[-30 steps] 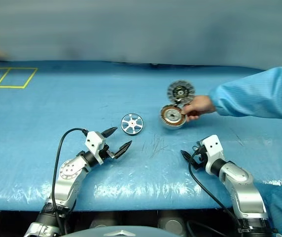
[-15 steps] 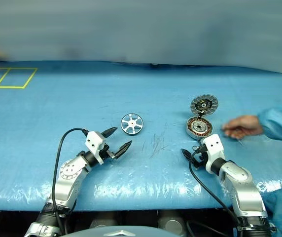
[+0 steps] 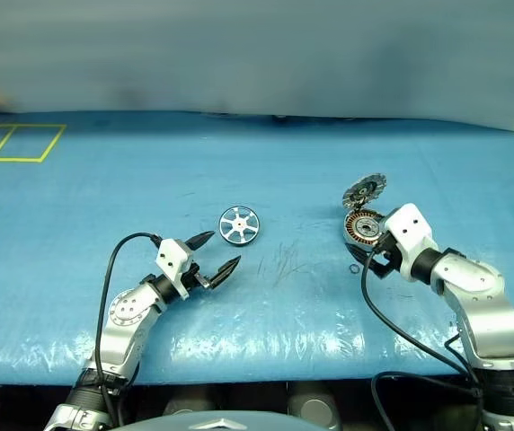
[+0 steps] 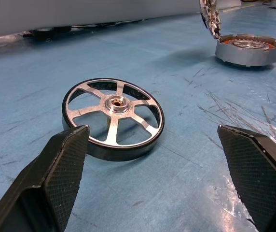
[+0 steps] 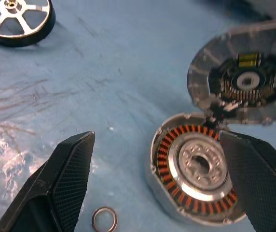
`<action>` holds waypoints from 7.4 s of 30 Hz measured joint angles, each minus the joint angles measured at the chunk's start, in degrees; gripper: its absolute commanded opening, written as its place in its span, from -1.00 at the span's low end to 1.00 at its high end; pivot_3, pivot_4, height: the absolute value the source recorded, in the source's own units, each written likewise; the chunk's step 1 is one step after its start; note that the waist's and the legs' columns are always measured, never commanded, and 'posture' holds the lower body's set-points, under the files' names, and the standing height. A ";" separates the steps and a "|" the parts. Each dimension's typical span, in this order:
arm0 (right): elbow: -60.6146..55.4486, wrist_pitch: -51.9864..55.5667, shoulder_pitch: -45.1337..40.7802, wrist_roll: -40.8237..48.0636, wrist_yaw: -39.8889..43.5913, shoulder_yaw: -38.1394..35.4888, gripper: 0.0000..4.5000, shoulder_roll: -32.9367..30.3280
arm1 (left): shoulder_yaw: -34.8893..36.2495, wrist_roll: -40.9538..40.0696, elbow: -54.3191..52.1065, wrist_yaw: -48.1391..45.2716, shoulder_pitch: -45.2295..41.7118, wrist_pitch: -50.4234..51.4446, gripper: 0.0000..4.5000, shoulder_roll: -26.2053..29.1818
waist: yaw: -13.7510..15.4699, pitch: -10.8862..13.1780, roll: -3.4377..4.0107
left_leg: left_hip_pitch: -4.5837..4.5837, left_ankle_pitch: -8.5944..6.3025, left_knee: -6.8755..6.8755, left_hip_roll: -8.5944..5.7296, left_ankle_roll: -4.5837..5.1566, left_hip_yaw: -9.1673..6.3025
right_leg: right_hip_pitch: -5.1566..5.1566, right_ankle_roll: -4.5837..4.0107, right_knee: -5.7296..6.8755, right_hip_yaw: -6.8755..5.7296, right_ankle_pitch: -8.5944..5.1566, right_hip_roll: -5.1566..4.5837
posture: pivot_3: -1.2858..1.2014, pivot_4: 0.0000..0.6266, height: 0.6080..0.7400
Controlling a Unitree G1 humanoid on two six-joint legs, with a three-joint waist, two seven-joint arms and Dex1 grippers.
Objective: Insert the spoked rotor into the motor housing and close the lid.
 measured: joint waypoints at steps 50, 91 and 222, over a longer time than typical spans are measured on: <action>21.26 -1.13 -16.24 -15.53 10.03 15.89 -0.02 -2.44 | 0.22 0.18 0.73 4.22 2.26 -0.49 1.00 -1.21 | 0.39 0.02 -0.02 | 0.00 -0.04 0.02 -0.01 0.06 0.03 | 0.00 -0.18 -0.01 -0.01 0.14 -0.04 | 0.03 -0.52 1.00; -12.58 21.09 -6.25 3.59 1.77 16.44 0.99 14.74 | 0.81 0.21 0.74 4.18 2.22 -0.52 1.00 -1.06 | 1.12 0.00 -0.06 | -0.13 -0.05 -0.04 -0.04 0.05 -0.05 | -0.09 -0.12 -0.05 -0.10 -0.01 -0.07 | 0.03 -0.52 1.00; 6.41 -5.26 12.70 -4.50 -5.88 -3.56 0.77 21.36 | 0.05 -3.32 1.29 -5.15 3.22 -0.43 1.00 -0.50 | 1.12 -0.35 -0.12 | -0.51 0.06 0.13 -0.01 -0.05 0.02 | -0.52 -0.09 0.08 -0.05 0.20 -0.04 | 0.03 -0.52 1.00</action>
